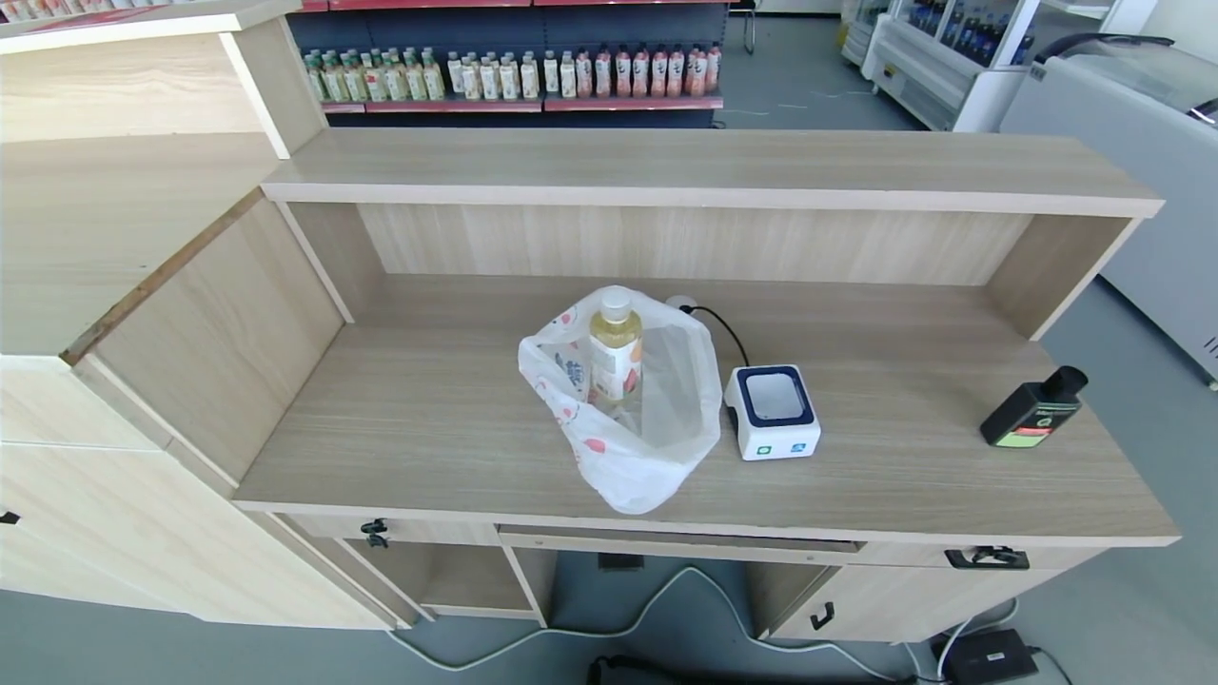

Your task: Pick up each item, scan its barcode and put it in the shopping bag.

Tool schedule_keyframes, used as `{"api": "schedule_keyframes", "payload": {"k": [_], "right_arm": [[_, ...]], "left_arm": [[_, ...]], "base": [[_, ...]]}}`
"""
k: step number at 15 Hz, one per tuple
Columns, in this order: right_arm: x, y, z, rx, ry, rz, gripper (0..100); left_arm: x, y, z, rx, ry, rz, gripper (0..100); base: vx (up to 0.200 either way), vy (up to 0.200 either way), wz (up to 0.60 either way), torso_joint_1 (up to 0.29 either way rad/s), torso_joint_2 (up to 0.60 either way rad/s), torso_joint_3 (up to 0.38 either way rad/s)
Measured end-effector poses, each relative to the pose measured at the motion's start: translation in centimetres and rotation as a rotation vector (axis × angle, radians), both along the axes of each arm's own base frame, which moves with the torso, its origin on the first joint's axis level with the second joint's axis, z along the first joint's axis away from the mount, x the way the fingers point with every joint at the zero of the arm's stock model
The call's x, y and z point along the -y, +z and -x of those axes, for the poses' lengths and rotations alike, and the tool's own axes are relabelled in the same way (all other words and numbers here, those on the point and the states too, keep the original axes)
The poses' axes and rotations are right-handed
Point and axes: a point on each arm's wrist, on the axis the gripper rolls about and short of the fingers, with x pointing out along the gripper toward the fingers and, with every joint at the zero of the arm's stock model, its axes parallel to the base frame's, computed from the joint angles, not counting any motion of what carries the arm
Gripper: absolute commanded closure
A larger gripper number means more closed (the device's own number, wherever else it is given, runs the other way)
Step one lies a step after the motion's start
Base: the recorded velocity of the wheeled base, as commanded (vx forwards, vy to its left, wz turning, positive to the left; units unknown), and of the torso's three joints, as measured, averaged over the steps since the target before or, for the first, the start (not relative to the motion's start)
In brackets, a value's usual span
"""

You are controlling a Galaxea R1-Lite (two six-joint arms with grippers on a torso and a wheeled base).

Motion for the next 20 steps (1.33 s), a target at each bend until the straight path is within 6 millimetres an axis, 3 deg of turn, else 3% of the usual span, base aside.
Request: {"api": "schedule_keyframes", "payload": {"k": [3, 6, 12, 20], "right_arm": [[2.2, -1.2, -2.6, 0.011, -0.003, 0.010, 0], [3.2, -2.4, -4.6, 0.030, 0.023, 0.003, 0], [1.7, -3.9, -7.1, 0.081, 0.122, -0.110, 0], [0.9, -4.8, -9.2, 0.103, 0.174, -0.101, 0]], "left_arm": [[0.0, 0.0, 0.0, 0.000, 0.000, 0.000, 0], [0.0, 0.0, 0.0, 0.000, -0.001, 0.000, 0], [0.0, 0.0, 0.0, 0.000, -0.001, 0.000, 0], [0.0, 0.0, 0.0, 0.000, 0.000, 0.000, 0]], "base": [[0.000, 0.000, 0.00, 0.000, 0.00, 0.000], [0.000, 0.000, 0.00, 0.000, 0.00, 0.000], [0.000, 0.000, 0.00, 0.000, 0.00, 0.000], [0.000, 0.000, 0.00, 0.000, 0.00, 0.000]]}}
